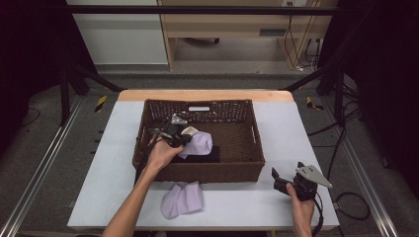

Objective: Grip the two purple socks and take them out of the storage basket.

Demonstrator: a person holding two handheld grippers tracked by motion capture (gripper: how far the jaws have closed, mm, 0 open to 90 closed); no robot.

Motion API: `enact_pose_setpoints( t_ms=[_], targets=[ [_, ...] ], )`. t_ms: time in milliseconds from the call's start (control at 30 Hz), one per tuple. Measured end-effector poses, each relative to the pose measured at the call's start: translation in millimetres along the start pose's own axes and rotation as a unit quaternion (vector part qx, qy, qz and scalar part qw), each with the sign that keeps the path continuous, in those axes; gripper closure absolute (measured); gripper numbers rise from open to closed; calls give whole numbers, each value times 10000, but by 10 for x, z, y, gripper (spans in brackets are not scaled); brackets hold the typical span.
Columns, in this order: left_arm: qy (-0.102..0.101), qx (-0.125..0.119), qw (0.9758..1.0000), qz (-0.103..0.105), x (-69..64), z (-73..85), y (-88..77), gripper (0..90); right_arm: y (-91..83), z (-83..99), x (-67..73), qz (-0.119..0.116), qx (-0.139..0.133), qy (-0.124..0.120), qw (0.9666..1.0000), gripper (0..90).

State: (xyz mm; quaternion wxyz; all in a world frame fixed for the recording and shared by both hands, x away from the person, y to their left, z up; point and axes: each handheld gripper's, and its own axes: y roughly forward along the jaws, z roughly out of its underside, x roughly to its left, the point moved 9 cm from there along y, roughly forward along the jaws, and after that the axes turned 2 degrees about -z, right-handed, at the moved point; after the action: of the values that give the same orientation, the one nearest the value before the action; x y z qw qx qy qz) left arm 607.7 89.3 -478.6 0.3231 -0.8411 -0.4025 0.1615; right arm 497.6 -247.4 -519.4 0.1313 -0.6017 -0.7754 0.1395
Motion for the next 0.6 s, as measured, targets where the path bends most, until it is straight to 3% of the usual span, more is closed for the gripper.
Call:
enact_pose_setpoints(
  t_ms=[167, 300, 600],
  targets=[
    [31, -607, 9981, 80, -9, -124, -117, 871, -1, -1, -1, 3, -4, 0, 10000, 49],
    [139, -1016, 9946, 150, -58, -234, -208, 872, 1, 2, -1, -2, 17, -2, 10000, 49],
    [113, -1625, 9863, 265, -130, -453, -501, 872, 2, 2, -2, -8, 20, 5, 10000, 49]
  ],
)
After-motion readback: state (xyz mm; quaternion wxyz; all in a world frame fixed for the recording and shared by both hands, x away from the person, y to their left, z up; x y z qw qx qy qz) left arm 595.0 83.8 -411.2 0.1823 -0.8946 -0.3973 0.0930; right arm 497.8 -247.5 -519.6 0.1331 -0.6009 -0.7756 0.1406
